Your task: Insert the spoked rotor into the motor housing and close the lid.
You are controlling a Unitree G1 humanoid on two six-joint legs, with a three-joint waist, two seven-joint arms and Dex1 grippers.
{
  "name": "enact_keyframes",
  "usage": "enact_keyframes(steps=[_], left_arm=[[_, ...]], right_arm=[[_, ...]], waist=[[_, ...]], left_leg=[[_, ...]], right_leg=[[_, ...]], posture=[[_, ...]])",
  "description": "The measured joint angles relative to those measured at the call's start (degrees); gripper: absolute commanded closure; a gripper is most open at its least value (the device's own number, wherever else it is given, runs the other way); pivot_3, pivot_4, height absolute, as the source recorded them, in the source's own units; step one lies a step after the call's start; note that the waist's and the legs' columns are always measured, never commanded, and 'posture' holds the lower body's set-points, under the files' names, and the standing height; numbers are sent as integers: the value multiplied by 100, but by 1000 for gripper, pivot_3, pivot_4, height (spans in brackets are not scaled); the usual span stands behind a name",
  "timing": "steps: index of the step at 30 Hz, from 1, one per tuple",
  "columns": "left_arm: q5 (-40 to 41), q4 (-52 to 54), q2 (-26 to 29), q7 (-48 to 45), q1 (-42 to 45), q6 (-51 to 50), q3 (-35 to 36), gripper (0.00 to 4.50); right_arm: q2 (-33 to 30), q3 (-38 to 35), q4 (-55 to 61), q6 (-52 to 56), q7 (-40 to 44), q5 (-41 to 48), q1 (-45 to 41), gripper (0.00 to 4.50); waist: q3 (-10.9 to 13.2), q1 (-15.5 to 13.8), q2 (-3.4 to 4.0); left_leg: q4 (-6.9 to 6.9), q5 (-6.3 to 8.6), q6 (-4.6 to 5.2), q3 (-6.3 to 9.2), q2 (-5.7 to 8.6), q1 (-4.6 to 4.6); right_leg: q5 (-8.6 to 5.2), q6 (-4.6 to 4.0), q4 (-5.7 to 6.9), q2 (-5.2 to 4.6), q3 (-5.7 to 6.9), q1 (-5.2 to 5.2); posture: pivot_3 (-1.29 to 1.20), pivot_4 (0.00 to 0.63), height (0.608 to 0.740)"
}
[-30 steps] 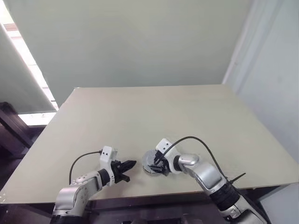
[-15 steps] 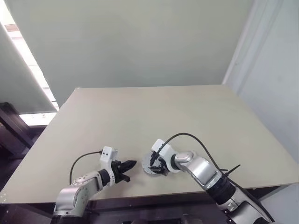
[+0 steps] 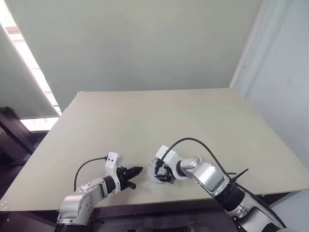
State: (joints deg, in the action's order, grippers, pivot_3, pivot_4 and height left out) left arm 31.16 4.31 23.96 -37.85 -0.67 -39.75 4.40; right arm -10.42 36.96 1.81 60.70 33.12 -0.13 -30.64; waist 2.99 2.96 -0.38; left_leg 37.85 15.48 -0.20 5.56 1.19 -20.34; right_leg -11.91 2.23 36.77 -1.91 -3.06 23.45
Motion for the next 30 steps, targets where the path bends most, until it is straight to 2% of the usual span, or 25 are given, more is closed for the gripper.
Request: enact_keyframes(steps=[15, 30], left_arm=[[-4, -57, -88, -8, 4, 51, -97, 4500], [-25, -66, -175, -3, 21, 112, -107, 4500]], right_arm=[[379, -472, -180, 488, -357, 138, -10, 1293], [399, -373, -260, 489, -489, 136, -57, 1293]], waist=[[0, -15, 1], [-4, -12, 8]], left_leg=[[2, 0, 0, 2, 2, -6], [2, 0, 0, 1, 0, 8]], right_leg=[[0, 0, 0, -1, 0, 3], [-1, -1, 0, 0, 1, 0]], posture=[[0, 0, 740], [0, 0, 740]])
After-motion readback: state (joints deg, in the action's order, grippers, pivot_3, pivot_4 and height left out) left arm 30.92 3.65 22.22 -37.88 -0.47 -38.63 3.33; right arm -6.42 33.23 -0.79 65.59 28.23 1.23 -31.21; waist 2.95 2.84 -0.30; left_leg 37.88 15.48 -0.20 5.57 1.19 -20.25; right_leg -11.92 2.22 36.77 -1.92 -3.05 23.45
